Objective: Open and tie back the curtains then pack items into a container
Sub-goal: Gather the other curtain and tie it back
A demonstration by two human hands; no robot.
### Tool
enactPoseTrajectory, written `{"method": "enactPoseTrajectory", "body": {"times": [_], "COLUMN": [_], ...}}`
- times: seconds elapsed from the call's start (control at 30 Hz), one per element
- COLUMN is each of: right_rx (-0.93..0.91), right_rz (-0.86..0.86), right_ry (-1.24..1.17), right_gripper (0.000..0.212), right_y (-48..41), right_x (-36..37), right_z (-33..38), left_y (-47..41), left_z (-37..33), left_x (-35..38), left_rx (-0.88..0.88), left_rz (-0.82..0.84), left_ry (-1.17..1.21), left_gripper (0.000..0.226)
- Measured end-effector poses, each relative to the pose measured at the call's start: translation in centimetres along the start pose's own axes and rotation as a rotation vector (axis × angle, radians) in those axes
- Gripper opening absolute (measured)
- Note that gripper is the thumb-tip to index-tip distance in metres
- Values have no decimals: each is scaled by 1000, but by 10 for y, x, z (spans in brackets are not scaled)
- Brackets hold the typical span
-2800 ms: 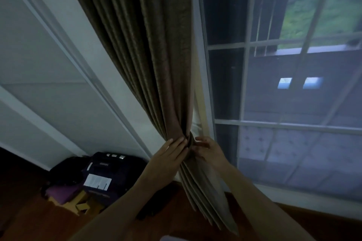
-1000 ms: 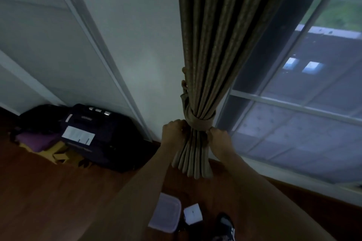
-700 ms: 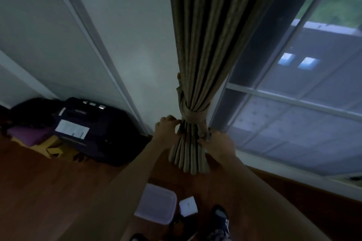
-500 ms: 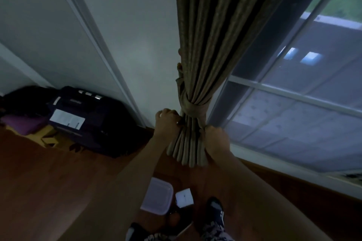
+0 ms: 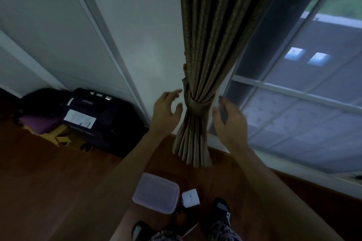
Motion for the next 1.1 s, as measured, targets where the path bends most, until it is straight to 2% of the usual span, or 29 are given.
{"method": "enactPoseTrajectory", "body": {"times": [0.1, 0.2, 0.33, 0.5, 0.67, 0.73, 0.87, 0.93, 1.03, 1.1], "right_rx": [-121, -214, -143, -108, -100, -65, 36, 107, 218, 201], "right_rz": [-161, -294, -356, -360, -389, -427, -417, -388, -313, -269], "right_ry": [-80, -6, 43, 91, 137, 181, 347, 324, 276, 211], "right_gripper": [49, 28, 32, 34, 38, 42, 35, 45, 56, 67], "right_y": [-23, -40, -38, -37, -37, -31, -18, -10, 11, 34], "right_x": [-27, -34, -21, -17, -20, -22, -25, -23, -11, 3], "right_z": [31, 55, 52, 55, 55, 56, 67, 79, 92, 97], "left_y": [-28, -45, -39, -36, -35, -35, -33, -24, -4, 11], "left_z": [-53, -79, -68, -61, -64, -67, -63, -51, -26, -11], "left_x": [-14, -9, -3, 6, 7, 2, -12, -26, -43, -56], "left_rx": [279, 397, 352, 284, 279, 326, 442, 493, 332, 268], "left_rz": [-88, -71, -152, -198, -172, -130, -13, 61, 236, 310], "left_ry": [87, -13, -97, -69, -15, -19, -34, -82, -230, -272], "left_gripper": [30, 25, 17, 25, 33, 32, 23, 29, 52, 57]}}
Point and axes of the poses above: each hand's wrist, its own y-axis away from the middle knuckle, its own x-axis out of the palm, z = x × y, the point moved 4 cm from there along -y, towards the middle knuckle, and after that the axes turned 11 degrees about y, right-handed, at the moved point
